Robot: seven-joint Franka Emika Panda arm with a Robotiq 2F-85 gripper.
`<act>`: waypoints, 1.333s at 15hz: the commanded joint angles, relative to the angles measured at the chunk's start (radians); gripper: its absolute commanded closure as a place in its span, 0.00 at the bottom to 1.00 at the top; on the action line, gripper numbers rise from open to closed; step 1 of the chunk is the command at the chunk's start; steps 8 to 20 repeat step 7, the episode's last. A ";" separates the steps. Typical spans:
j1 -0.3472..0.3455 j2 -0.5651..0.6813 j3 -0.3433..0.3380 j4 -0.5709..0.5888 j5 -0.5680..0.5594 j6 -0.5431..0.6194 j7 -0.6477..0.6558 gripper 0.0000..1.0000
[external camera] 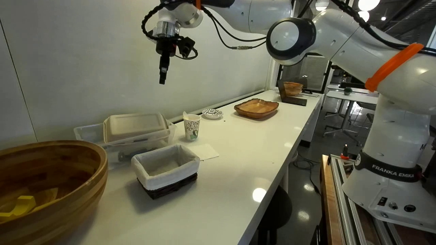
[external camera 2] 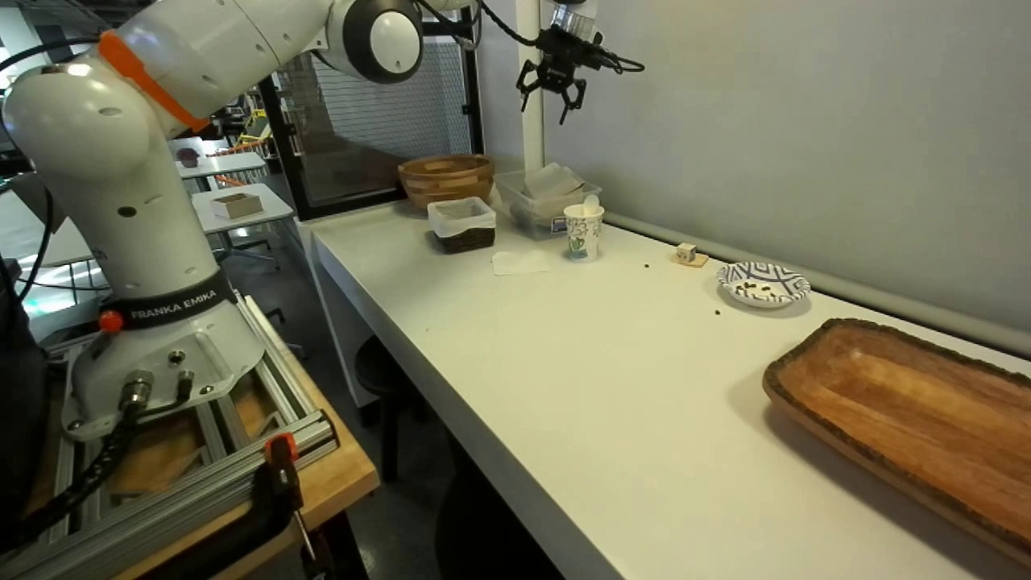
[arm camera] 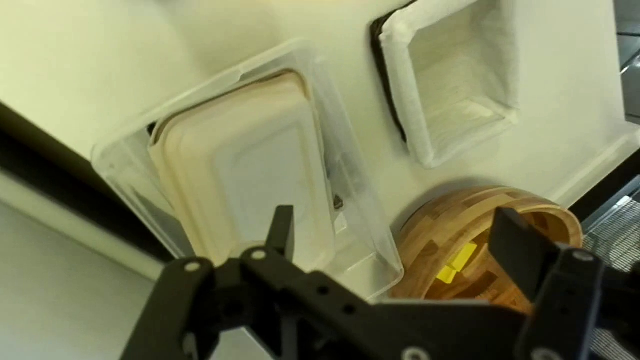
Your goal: Put the lunch pack in the transparent bowl
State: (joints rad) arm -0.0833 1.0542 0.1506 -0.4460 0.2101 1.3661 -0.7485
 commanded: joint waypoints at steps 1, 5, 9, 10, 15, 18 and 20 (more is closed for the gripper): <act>-0.030 -0.032 0.005 -0.027 0.011 -0.101 0.161 0.00; -0.037 -0.021 -0.003 -0.001 -0.013 -0.076 0.203 0.00; -0.044 -0.024 -0.008 -0.001 -0.013 -0.076 0.222 0.00; -0.044 -0.024 -0.008 -0.001 -0.013 -0.076 0.222 0.00; -0.044 -0.024 -0.008 -0.001 -0.013 -0.076 0.222 0.00; -0.044 -0.024 -0.008 -0.001 -0.013 -0.076 0.222 0.00; -0.044 -0.024 -0.008 -0.001 -0.013 -0.076 0.222 0.00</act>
